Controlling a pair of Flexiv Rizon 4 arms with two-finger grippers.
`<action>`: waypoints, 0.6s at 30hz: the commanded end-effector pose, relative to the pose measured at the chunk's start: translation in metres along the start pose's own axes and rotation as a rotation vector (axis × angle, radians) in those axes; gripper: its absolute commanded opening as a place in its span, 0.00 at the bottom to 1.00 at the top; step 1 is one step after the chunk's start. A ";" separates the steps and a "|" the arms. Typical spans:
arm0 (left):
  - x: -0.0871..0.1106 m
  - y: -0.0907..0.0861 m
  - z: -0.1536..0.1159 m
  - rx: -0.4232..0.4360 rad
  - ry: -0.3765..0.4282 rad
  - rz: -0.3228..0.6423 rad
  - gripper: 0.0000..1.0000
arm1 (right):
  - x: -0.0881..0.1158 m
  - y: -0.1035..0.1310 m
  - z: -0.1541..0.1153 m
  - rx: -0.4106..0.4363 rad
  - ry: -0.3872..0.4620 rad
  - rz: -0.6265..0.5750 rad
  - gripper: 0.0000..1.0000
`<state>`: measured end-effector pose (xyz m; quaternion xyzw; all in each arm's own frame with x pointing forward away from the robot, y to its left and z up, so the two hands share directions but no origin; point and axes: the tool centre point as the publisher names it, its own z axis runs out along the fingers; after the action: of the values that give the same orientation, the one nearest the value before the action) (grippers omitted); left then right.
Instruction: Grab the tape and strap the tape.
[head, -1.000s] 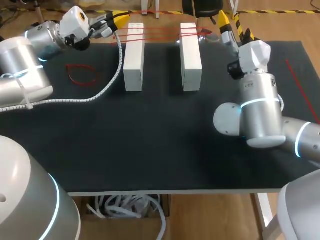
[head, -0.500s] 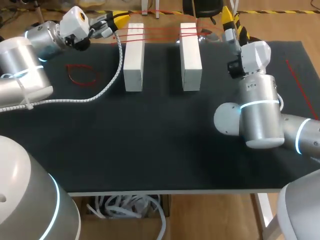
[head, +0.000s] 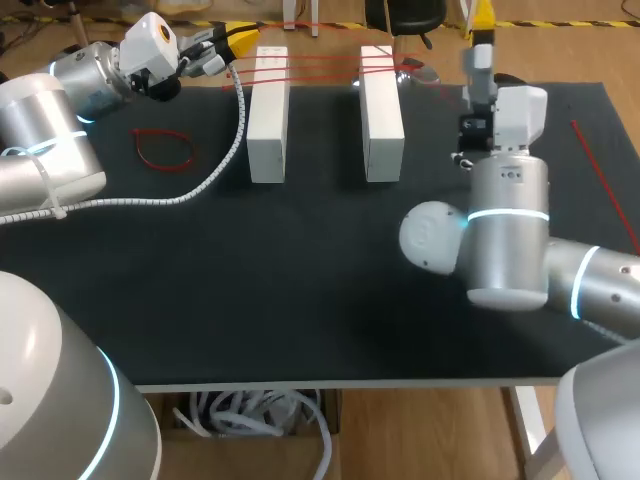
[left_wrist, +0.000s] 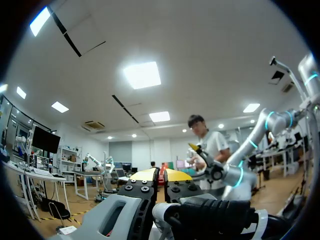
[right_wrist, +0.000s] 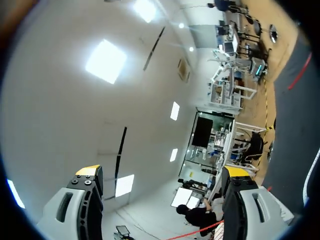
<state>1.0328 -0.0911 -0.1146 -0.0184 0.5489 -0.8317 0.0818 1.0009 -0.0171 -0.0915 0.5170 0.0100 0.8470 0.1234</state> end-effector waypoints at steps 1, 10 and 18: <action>0.001 0.001 0.000 0.002 -0.002 0.003 0.00 | 0.005 -0.003 -0.015 -0.224 -0.151 0.194 1.00; 0.001 0.001 0.000 0.002 -0.002 0.003 0.00 | -0.012 0.001 -0.032 -0.267 -0.188 0.406 1.00; 0.001 0.001 0.000 0.002 -0.002 0.003 0.00 | -0.022 0.004 -0.029 -0.145 -0.196 0.413 1.00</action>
<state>1.0328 -0.0910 -0.1146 -0.0185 0.5489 -0.8317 0.0818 0.9850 -0.0175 -0.1229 0.5705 -0.1878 0.7994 -0.0134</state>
